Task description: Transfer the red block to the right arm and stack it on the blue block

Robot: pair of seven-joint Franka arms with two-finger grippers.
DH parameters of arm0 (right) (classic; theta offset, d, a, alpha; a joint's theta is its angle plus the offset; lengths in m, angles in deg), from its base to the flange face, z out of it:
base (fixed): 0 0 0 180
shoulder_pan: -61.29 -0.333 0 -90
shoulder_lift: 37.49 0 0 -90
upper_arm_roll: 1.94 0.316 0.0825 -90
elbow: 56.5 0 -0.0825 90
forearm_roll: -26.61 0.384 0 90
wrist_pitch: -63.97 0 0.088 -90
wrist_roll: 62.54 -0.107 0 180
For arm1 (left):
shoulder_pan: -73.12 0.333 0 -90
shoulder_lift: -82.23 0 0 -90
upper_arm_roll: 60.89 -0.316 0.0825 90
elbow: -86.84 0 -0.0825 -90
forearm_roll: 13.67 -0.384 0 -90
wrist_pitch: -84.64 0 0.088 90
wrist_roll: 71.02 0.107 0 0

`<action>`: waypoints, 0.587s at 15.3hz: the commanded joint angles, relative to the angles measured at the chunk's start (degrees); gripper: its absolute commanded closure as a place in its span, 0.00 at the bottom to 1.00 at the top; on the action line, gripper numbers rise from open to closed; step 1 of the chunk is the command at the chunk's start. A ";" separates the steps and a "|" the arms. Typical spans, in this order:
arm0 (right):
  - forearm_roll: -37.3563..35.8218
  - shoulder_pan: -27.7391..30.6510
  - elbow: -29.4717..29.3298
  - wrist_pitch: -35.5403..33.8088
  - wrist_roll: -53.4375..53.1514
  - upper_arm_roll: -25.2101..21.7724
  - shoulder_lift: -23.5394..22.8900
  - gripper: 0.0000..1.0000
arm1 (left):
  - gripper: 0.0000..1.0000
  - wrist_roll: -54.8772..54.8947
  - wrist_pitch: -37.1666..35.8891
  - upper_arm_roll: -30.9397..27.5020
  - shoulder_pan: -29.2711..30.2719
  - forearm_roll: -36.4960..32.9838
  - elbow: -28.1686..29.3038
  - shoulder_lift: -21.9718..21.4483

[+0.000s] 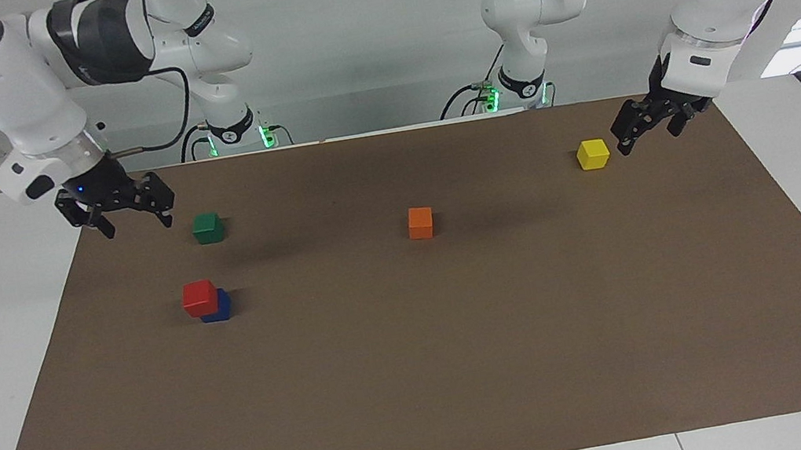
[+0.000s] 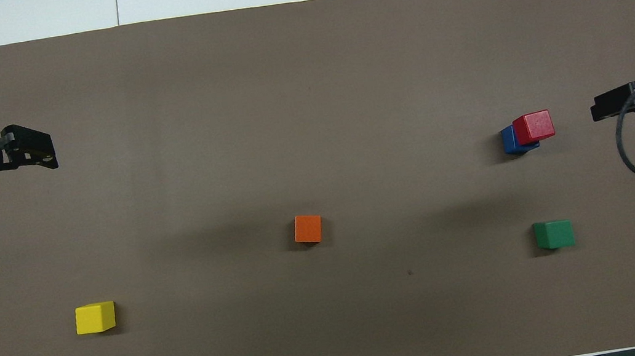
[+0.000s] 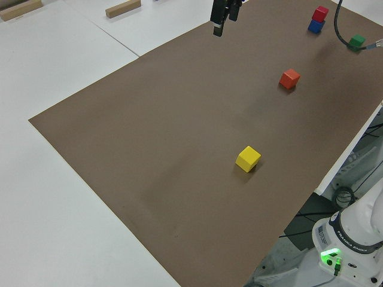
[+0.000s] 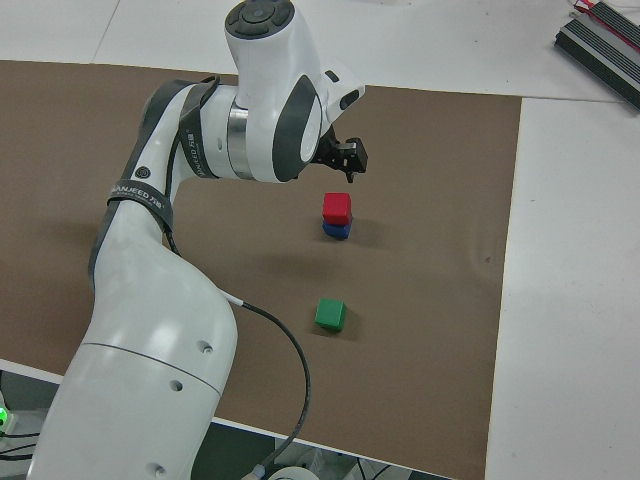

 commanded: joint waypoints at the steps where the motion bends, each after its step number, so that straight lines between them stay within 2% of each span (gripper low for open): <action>1: 0.78 0.49 -7.32 -9.81 0.99 0.32 -0.65 0.00 | 0.00 -0.36 0.30 0.23 0.60 1.01 1.91 -1.69; 7: 0.60 0.67 -6.90 -18.10 1.17 0.32 3.83 0.00 | 0.00 -0.36 0.30 0.23 0.60 1.01 1.91 -1.78; 9: 0.25 2.42 -7.16 -15.49 4.48 1.02 3.31 0.00 | 0.00 -0.36 0.30 0.23 0.60 1.01 1.91 -1.69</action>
